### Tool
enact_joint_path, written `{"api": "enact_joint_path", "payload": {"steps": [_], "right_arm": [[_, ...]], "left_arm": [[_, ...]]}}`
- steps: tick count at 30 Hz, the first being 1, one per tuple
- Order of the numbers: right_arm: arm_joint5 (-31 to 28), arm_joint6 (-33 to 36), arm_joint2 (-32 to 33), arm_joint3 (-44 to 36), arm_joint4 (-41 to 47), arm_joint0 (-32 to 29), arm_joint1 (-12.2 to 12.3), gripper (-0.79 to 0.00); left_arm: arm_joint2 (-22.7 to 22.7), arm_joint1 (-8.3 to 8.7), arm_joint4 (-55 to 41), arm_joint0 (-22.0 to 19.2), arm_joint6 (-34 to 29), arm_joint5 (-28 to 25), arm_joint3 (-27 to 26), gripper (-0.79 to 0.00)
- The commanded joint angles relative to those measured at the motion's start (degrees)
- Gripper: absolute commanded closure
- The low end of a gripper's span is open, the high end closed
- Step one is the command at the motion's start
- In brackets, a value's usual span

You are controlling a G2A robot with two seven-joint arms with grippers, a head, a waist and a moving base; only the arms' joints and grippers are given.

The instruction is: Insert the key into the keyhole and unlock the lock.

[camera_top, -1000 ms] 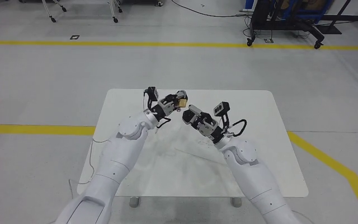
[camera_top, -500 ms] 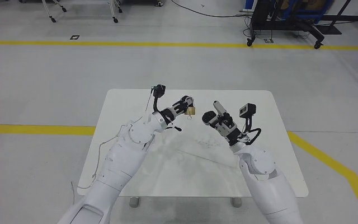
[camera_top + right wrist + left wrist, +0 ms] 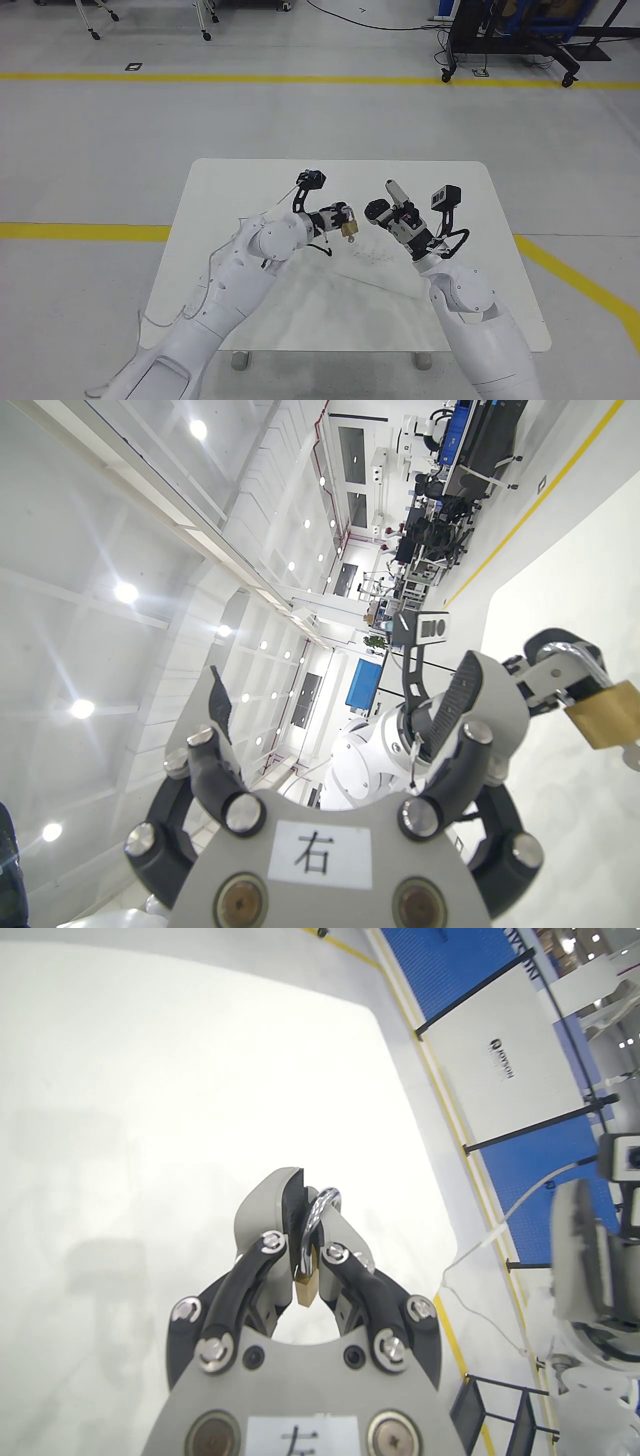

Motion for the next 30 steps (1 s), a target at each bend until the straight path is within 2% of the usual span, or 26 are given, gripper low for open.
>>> {"api": "enact_joint_path", "payload": {"steps": [1, 4, 7, 14, 15, 17, 18, 20, 21, 27, 30], "right_arm": [[0.0, 0.0, 0.0, 0.0, 0.0, 0.0, 0.0, -0.785], [0.0, 0.0, 0.0, 0.0, 0.0, 0.0, 0.0, -0.785], [0.0, 0.0, 0.0, 0.0, 0.0, 0.0, 0.0, -0.785], [0.0, 0.0, 0.0, 0.0, 0.0, 0.0, 0.0, -0.785], [0.0, 0.0, 0.0, 0.0, 0.0, 0.0, 0.0, -0.785], [0.0, 0.0, 0.0, 0.0, 0.0, 0.0, 0.0, -0.785], [0.0, 0.0, 0.0, 0.0, 0.0, 0.0, 0.0, -0.785], [0.0, 0.0, 0.0, 0.0, 0.0, 0.0, 0.0, -0.785], [0.0, 0.0, 0.0, 0.0, 0.0, 0.0, 0.0, -0.785], [0.0, 0.0, 0.0, 0.0, 0.0, 0.0, 0.0, -0.785], [0.0, 0.0, 0.0, 0.0, 0.0, 0.0, 0.0, -0.785]], "left_arm": [[1.0, -0.5, -0.4, -0.5, -0.8, 3.7, 1.2, 0.0], [2.7, -1.34, -0.2, -1.5, -1.6, 8.2, 2.8, 0.0], [4.3, -2.02, 1.1, -2.4, -1.2, 10.6, 4.0, 0.0], [5.8, -3.0, 2.2, -3.5, -1.2, 12.0, 6.1, -0.003], [5.9, -3.1, 2.3, -3.7, -1.4, 12.3, 6.4, -0.12], [6.3, -3.24, 3.0, -4.0, -2.2, 12.6, 7.0, -0.262], [6.7, -3.27, 4.1, -4.3, -2.5, 12.9, 7.4, -0.385], [7.3, -3.32, 6.0, -4.6, -2.9, 13.2, 7.8, -0.723], [7.5, -3.31, 6.8, -4.7, -3.2, 13.1, 7.9, -0.785], [5.8, -2.85, 6.3, -4.2, -5.1, 11.0, 7.2, -0.785], [4.7, -2.65, 5.5, -3.6, -4.1, 9.5, 5.8, -0.785]]}}
